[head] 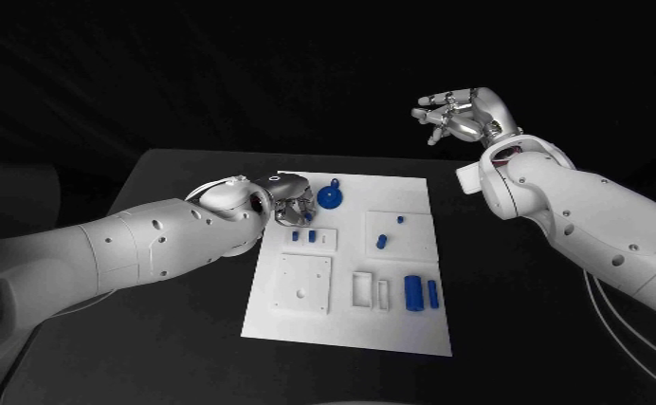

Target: Assemble the parts on the task board

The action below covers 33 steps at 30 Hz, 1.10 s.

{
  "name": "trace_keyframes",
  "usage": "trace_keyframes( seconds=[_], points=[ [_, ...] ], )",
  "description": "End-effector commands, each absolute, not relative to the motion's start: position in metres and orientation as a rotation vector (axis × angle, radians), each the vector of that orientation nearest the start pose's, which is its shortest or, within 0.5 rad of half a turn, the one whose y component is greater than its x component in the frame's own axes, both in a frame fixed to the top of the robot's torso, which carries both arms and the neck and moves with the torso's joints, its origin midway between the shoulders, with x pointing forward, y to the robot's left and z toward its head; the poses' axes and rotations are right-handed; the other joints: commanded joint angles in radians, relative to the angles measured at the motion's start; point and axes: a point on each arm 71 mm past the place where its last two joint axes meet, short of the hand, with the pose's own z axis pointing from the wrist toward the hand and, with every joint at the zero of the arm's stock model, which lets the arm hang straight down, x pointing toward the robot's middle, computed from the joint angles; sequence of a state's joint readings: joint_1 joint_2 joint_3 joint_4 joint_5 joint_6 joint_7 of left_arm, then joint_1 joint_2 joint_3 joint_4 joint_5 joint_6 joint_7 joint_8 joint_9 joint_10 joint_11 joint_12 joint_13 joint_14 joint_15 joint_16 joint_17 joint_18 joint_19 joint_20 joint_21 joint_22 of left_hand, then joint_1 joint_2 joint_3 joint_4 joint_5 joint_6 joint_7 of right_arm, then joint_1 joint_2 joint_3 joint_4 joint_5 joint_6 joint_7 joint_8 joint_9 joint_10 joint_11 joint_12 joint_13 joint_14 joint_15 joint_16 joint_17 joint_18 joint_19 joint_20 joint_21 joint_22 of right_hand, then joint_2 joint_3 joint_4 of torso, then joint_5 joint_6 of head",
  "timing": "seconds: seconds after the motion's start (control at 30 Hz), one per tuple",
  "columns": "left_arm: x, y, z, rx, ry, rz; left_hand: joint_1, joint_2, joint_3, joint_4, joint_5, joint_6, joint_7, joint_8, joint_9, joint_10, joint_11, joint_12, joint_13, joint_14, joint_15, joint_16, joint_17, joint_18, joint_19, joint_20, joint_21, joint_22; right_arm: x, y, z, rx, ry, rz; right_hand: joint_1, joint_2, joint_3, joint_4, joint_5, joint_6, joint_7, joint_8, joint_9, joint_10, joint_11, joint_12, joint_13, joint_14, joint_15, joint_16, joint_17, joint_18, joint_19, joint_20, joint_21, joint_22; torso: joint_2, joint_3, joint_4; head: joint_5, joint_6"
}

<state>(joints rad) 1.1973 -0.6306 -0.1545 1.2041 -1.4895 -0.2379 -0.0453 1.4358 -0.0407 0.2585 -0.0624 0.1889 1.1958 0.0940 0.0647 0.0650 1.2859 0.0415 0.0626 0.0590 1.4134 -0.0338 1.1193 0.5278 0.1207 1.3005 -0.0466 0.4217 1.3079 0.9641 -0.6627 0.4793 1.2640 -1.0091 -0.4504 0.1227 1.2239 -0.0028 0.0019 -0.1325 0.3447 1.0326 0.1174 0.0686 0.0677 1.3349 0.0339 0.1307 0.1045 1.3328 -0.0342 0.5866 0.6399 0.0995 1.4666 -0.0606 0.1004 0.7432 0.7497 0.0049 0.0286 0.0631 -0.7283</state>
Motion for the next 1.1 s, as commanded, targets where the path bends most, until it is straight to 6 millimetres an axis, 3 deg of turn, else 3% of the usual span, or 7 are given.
trace_keyframes(
  seconds=[0.03, 0.33, 0.57, 0.97, 1.1],
  points=[
    [0.518, 0.1812, -0.2532, 0.305, 1.83, -0.527, -0.001, 0.0, -0.002, -0.002, -0.006, -0.029, 0.004, -0.003, -0.001, -0.026, 0.008, -0.004, 0.0, 0.001, 0.0, 0.004, -0.001, 0.006, 0.001, -0.002, 0.002, 0.018, 0.5473, -0.229, -0.1397, 0.557, 1.257, 1.037, -0.009, 0.002, 0.006, -0.001, -0.003, 0.008, 0.001, -0.005, -0.001, -0.001, 0.002, -0.007, -0.001, -0.001, 0.004, -0.002, -0.001, 0.008, 0.027, 0.009, 0.003, -0.001, 0.0, -0.0001, 0.0001, 0.001, 0.0],
    [0.5183, 0.1823, -0.2529, 0.3, 1.823, -0.526, -0.008, -0.029, 0.033, 0.003, -0.013, -0.118, 0.01, -0.003, -0.003, -0.068, 0.022, -0.004, 0.0, -0.001, 0.01, 0.0, -0.003, 0.017, -0.001, 0.008, 0.001, 0.017, 0.5474, -0.2292, -0.1412, 0.56, 1.261, 1.035, -0.01, 0.002, 0.007, -0.001, -0.003, 0.007, 0.001, -0.006, -0.001, -0.006, 0.003, -0.009, -0.002, 0.005, 0.003, 0.002, 0.0, 0.009, 0.031, 0.008, 0.008, -0.003, 0.0, -0.0003, -0.0001, 0.002, -0.001],
    [0.5179, 0.183, -0.2528, 0.302, 1.822, -0.528, -0.013, -0.052, 0.055, 0.006, -0.017, -0.139, 0.007, -0.004, -0.003, -0.085, 0.028, -0.005, 0.0, -0.003, 0.013, -0.004, -0.006, 0.022, -0.001, 0.012, 0.0, 0.017, 0.5472, -0.23, -0.1424, 0.563, 1.262, 1.032, -0.012, 0.003, 0.006, -0.001, -0.003, 0.007, 0.001, -0.006, -0.001, -0.01, 0.003, -0.01, -0.004, 0.008, 0.001, 0.021, 0.016, 0.011, 0.029, 0.006, 0.037, 0.014, 0.0, 0.0001, -0.0001, 0.002, -0.001],
    [0.5193, 0.186, -0.252, 0.29, 1.807, -0.521, -0.009, -0.06, 0.064, 0.005, -0.017, -0.147, 0.001, -0.004, -0.003, -0.088, 0.029, -0.005, 0.0, -0.005, 0.012, -0.007, -0.007, 0.021, -0.002, 0.01, -0.001, 0.017, 0.5472, -0.2309, -0.1437, 0.568, 1.265, 1.028, -0.012, 0.002, 0.007, -0.001, -0.002, 0.002, 0.004, -0.006, -0.001, -0.03, 0.011, -0.023, -0.013, 0.007, 0.005, 0.022, 0.017, 0.015, 0.027, 0.009, 0.04, 0.016, 0.0, 0.0001, -0.0004, 0.003, 0.001],
    [0.5209, 0.1894, -0.2514, 0.282, 1.797, -0.512, -0.008, -0.074, 0.065, 0.0, -0.018, -0.199, -0.013, -0.005, -0.004, -0.095, 0.032, -0.005, 0.0, -0.006, 0.015, -0.009, -0.008, 0.021, -0.002, 0.011, -0.002, 0.017, 0.5475, -0.2312, -0.1459, 0.567, 1.293, 1.027, -0.013, 0.002, 0.009, -0.001, -0.005, -0.001, 0.007, -0.006, -0.001, -0.047, 0.018, -0.042, -0.024, 0.013, 0.008, 0.028, 0.02, 0.019, 0.031, 0.011, 0.045, 0.02, 0.0, -0.0007, -0.0007, 0.002, 0.001]
  ],
)
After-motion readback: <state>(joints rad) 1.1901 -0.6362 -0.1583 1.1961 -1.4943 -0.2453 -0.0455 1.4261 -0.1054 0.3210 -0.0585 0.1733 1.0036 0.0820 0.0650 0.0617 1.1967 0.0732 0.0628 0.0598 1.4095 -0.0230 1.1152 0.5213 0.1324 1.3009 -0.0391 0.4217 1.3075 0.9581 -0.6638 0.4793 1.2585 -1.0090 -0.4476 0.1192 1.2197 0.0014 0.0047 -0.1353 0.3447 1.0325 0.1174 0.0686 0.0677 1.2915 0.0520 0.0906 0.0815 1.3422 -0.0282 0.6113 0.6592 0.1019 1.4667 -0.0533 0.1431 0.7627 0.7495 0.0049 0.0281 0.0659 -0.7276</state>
